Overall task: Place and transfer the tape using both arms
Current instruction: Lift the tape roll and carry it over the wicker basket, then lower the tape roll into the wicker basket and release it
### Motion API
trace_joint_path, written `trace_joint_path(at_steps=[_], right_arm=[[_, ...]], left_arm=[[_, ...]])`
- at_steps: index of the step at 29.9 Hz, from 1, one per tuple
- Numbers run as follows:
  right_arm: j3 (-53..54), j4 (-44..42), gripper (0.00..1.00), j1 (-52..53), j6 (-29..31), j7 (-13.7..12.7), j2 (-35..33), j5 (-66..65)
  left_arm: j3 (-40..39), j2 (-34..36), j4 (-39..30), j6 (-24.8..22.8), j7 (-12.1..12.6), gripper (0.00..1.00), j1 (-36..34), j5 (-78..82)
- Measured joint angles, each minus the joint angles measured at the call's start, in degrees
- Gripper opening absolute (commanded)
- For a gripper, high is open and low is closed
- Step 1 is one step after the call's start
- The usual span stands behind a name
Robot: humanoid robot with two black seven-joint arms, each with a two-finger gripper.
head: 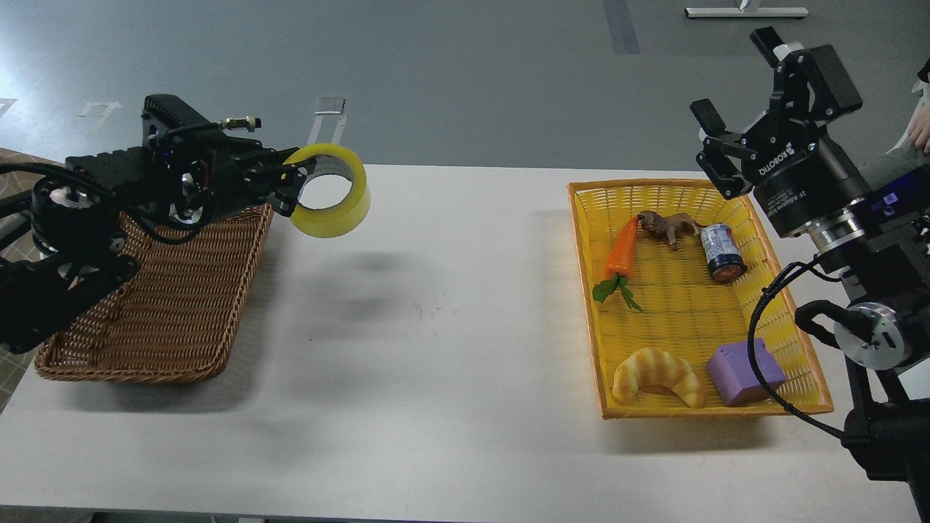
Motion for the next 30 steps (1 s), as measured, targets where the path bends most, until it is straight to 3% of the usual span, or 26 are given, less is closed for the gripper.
trace_joint_path(at_steps=[7, 20, 30], right_arm=[[-0.3, 0.2, 1.0, -0.15, 0.0, 0.0, 0.0, -0.06], [-1.99, 0.54, 1.0, -1.32, 0.02, -0.04, 0.11, -0.26], [-2.1, 1.38, 1.0, -1.77, 0.02, -0.16, 0.11, -0.26]], left_arm=[[0.03, 5.72, 2.58, 4.21, -2.6, 0.0, 4.6, -6.16], [0.12, 8.53, 15.98, 10.79, -11.38, 0.0, 9.74, -7.93], [0.07, 6.66, 23.23, 14.57, -12.75, 0.0, 14.26, -10.55]])
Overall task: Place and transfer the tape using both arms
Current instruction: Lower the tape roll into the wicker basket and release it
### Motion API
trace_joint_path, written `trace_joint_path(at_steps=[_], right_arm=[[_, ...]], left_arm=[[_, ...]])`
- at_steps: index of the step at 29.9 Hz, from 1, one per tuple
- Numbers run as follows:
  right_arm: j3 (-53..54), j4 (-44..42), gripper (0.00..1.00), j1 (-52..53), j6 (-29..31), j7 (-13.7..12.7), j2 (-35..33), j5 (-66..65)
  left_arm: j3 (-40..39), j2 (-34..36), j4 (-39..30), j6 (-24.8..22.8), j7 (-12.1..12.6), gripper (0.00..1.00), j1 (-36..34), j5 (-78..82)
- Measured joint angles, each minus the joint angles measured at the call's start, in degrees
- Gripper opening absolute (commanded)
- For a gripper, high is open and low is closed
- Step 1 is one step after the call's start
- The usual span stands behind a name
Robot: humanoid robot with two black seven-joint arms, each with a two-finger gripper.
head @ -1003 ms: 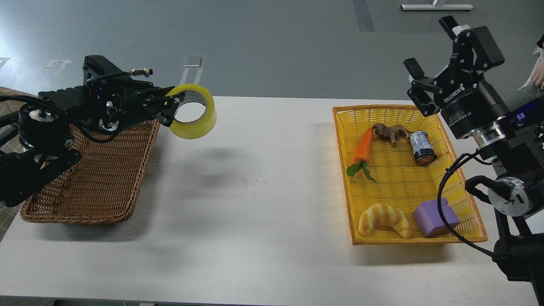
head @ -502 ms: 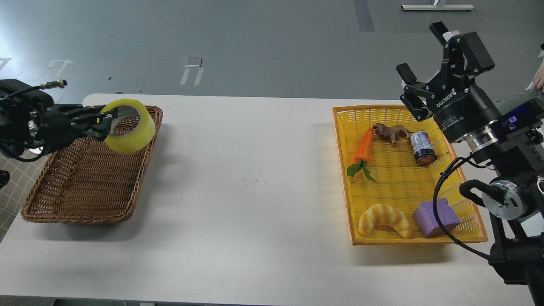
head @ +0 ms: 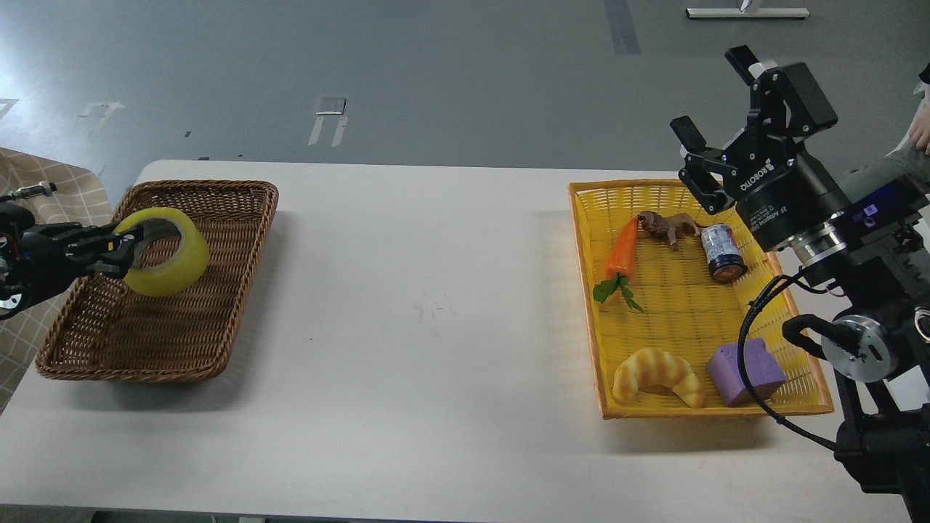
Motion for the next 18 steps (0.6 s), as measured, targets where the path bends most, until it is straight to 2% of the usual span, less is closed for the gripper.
trace_joint_path(at_steps=[5, 6, 7, 9, 11, 12, 13, 18], right_arm=[[0.0, 0.72, 1.0, -0.54, 0.0, -0.06, 0.03, 0.0], [0.0, 0.92, 1.0, -0.64, 0.0, -0.08, 0.02, 0.0], [0.0, 1.28, 1.0, -0.77, 0.0, -0.08, 0.02, 0.0], [0.0, 1.67, 1.0, -0.93, 0.06, -0.09, 0.02, 0.0], [0.0, 1.85, 1.0, -1.04, 0.09, -0.09, 0.01, 0.0], [0.0, 1.91, 1.0, -1.14, 0.09, -0.09, 0.0, 0.0], [0.0, 1.93, 1.0, -1.27, 0.09, -0.09, 0.0, 0.0], [0.0, 2.23, 1.0, -2.18, 0.16, -0.09, -0.01, 0.08]], left_arm=[[-0.01, -1.72, 3.27, 0.19, -1.99, 0.0, 0.18, -0.51], [-0.03, -1.89, 3.62, 0.2, -2.43, 0.03, 0.18, -0.69], [-0.04, -2.08, 3.94, 0.2, -2.86, 0.13, 0.18, -0.97], [-0.05, -2.46, 4.27, 0.2, -3.24, 0.24, 0.19, -1.71], [-0.05, -2.89, 4.34, 0.2, -3.42, 0.57, 0.19, -2.86], [-0.05, -2.96, 4.38, 0.12, -3.42, 0.95, 0.19, -3.64], [-0.05, -2.98, 4.43, -0.08, -3.41, 0.98, 0.15, -4.71], [-0.05, -2.98, 4.46, -0.67, -3.42, 0.98, 0.32, -9.28]])
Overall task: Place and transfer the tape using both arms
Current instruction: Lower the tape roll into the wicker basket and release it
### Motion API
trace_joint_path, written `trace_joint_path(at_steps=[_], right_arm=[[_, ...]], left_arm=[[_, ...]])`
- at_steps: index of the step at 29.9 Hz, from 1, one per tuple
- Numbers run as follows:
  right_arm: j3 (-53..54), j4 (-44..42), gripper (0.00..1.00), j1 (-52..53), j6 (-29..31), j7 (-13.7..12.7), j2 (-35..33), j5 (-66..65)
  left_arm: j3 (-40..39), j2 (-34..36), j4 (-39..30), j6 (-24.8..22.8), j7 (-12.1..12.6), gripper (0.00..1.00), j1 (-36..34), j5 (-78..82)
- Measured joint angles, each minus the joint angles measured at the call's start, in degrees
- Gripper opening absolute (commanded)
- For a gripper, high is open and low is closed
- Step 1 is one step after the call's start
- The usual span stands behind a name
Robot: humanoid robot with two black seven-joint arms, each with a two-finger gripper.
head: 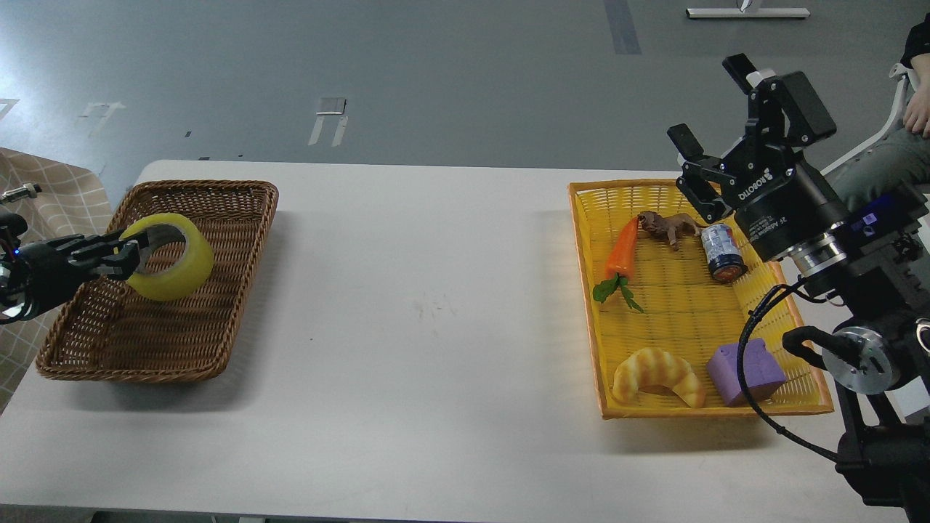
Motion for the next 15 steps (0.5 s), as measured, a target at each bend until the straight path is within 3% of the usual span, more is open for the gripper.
trace_joint_path(at_steps=[9, 15], right_arm=[[0.0, 1.09, 1.0, -0.98, 0.01, 0.0, 0.0, 0.01], [0.06, 1.11, 1.0, -0.88, 0.01, 0.0, 0.01, 0.01]], left_arm=[[2.37, 0.26, -0.05, -0.05, -0.01, 0.98, -0.7, -1.8], [2.22, 0.13, -0.63, 0.17, 0.0, 0.98, -1.62, -11.18]])
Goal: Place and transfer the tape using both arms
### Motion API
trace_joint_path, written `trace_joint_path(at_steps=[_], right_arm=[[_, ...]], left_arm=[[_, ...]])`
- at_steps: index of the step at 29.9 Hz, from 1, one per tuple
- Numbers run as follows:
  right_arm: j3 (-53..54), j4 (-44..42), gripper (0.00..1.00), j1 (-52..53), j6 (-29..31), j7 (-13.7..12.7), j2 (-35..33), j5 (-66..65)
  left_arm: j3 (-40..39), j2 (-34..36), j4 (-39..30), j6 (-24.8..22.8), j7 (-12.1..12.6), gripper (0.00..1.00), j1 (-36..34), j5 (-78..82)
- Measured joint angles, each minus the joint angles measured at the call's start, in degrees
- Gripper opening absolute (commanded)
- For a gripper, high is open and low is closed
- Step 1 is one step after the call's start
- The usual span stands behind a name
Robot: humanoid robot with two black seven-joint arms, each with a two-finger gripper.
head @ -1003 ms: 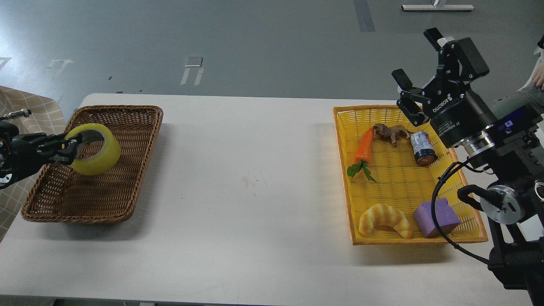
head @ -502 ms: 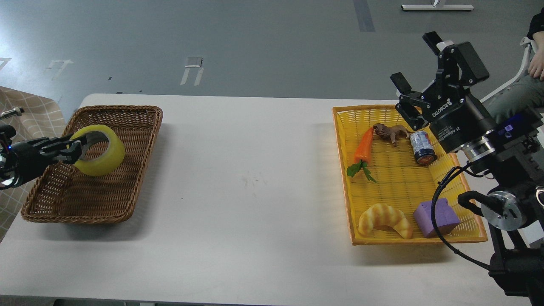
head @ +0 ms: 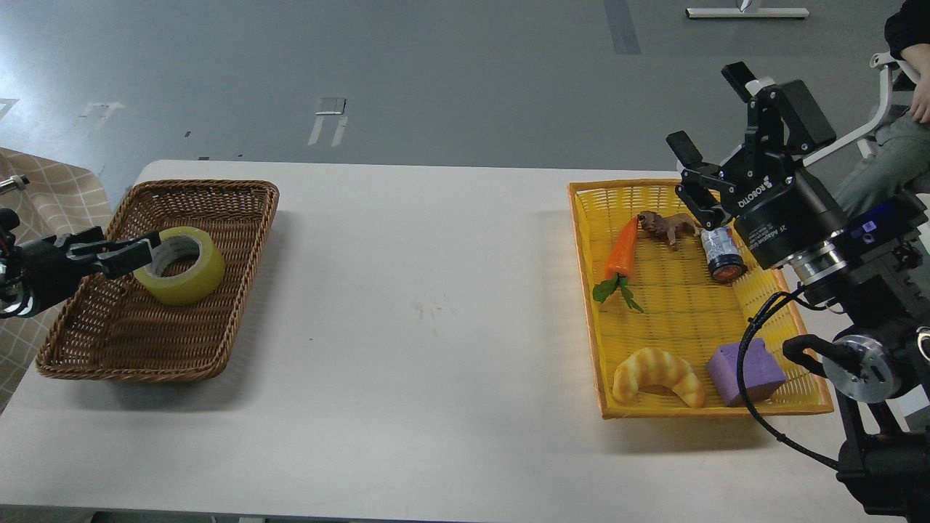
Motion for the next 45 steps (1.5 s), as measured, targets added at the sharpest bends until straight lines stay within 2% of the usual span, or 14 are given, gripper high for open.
trace_joint_path(at_steps=[4, 8, 15, 21, 25, 27, 30, 35, 39, 45], right_arm=[[0.05, -0.03, 1.0, 0.65, -0.07, 0.0, 0.0, -0.2], [0.0, -0.62, 1.0, 3.04, -3.17, 0.0, 0.88, -2.47], [-1.01, -2.52, 1.0, 7.85, -6.57, -0.47, 2.82, -5.36], [-1.39, -4.79, 1.0, 11.23, -6.47, -3.52, 2.66, -5.18], [-1.47, -6.48, 1.0, 14.13, -6.27, -3.9, 2.55, -5.12], [-1.43, -7.07, 1.0, 15.42, -6.31, -3.72, 2.84, -5.11], [-1.35, -7.09, 1.0, 16.44, -6.28, -3.34, 3.22, -5.04], [-0.91, -6.25, 1.0, 17.99, -5.96, -3.17, 3.39, -4.93], [-0.75, -6.28, 1.0, 18.18, -5.97, -3.12, 3.65, -4.93], [-1.15, -6.93, 1.0, 19.33, -5.96, -2.98, 8.15, -4.94]], left_arm=[[-0.54, -2.29, -2.33, 0.28, 0.01, 0.98, -4.19, -11.92], [-0.45, -10.42, -6.23, 0.21, 0.0, 0.98, -7.17, -27.86], [-1.05, -21.48, -12.89, -0.55, 0.01, 0.98, -11.6, -44.92], [-1.4, -29.56, -13.59, -5.5, 0.01, 0.98, -16.68, -54.43], [-2.08, -34.86, -13.39, -7.79, 0.04, 0.98, -22.01, -59.55], [-2.82, -36.66, -13.22, -8.23, 1.34, 0.98, -23.48, -62.02], [-6.78, -39.77, -13.13, -8.05, 3.76, 0.98, -23.35, -64.62], [-16.95, -44.8, -15.45, -8.4, 3.32, 0.98, -15.9, -63.6], [-19.7, -44.58, -20.43, -10.07, 3.03, 0.98, -13.73, -61.69], [-22.14, -41.72, -21.34, -10.87, 3.74, 0.98, -15.26, -60.58]])
